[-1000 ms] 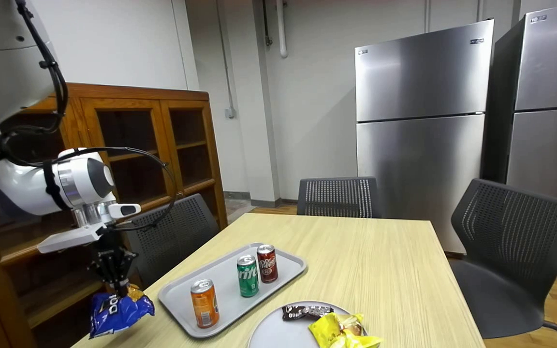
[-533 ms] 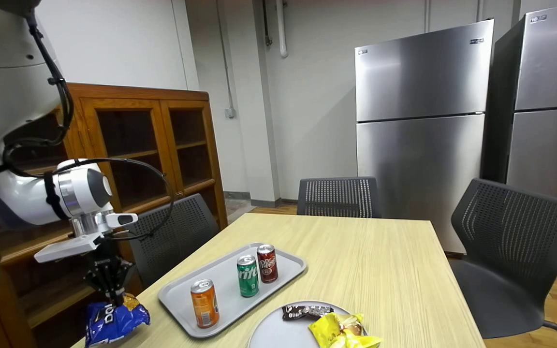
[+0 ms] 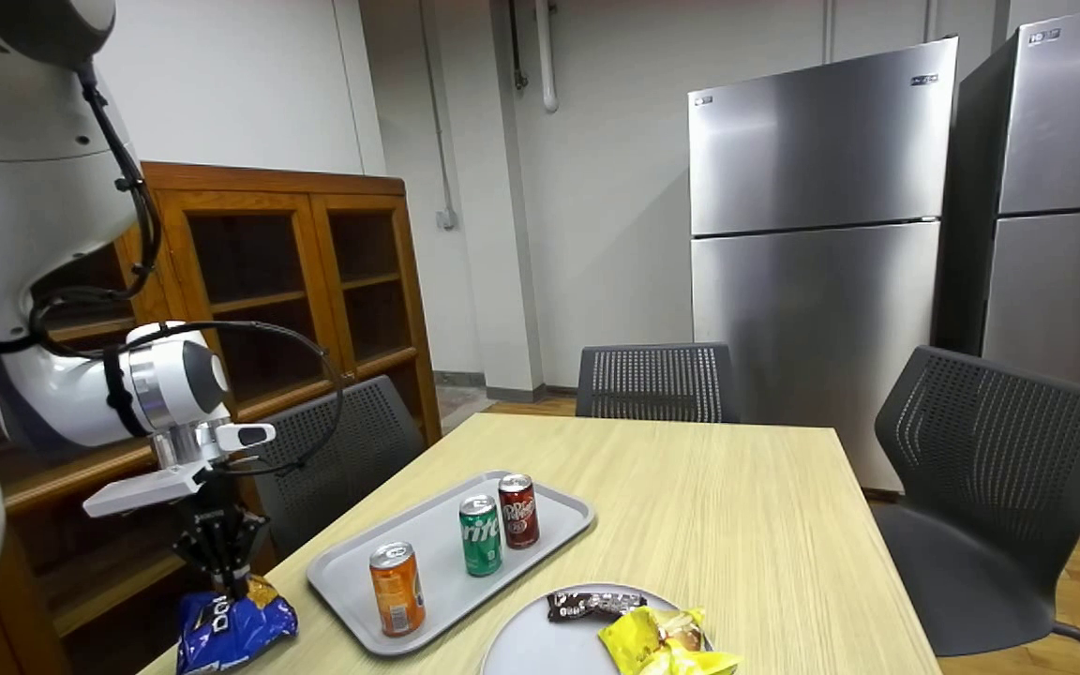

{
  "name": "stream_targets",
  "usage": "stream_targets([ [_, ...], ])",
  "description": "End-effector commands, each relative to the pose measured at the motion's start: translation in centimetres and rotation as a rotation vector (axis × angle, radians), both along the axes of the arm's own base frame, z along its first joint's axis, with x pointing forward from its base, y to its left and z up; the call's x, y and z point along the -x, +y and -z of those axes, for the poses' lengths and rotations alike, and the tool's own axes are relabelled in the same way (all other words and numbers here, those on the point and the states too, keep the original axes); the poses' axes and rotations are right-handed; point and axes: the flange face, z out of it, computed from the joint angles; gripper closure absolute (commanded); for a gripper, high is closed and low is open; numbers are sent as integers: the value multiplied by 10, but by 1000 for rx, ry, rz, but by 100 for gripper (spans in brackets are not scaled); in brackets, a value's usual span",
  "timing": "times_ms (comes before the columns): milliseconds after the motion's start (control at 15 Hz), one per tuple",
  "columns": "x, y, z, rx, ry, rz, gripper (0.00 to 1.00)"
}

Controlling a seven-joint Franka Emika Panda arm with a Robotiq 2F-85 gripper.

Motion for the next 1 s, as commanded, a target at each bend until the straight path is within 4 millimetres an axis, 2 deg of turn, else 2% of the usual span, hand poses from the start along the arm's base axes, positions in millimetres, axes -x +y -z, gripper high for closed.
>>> stream_targets([
  [0,-8,7,0,1,-10,42,73],
  [67,-10,6,0,2,-12,50,68],
  [267,-14,3,-4,1,-12,63,45],
  [667,-15,-15,-29,-23,19,70,1],
  [933,-20,-25,-63,-92,8,122,0],
])
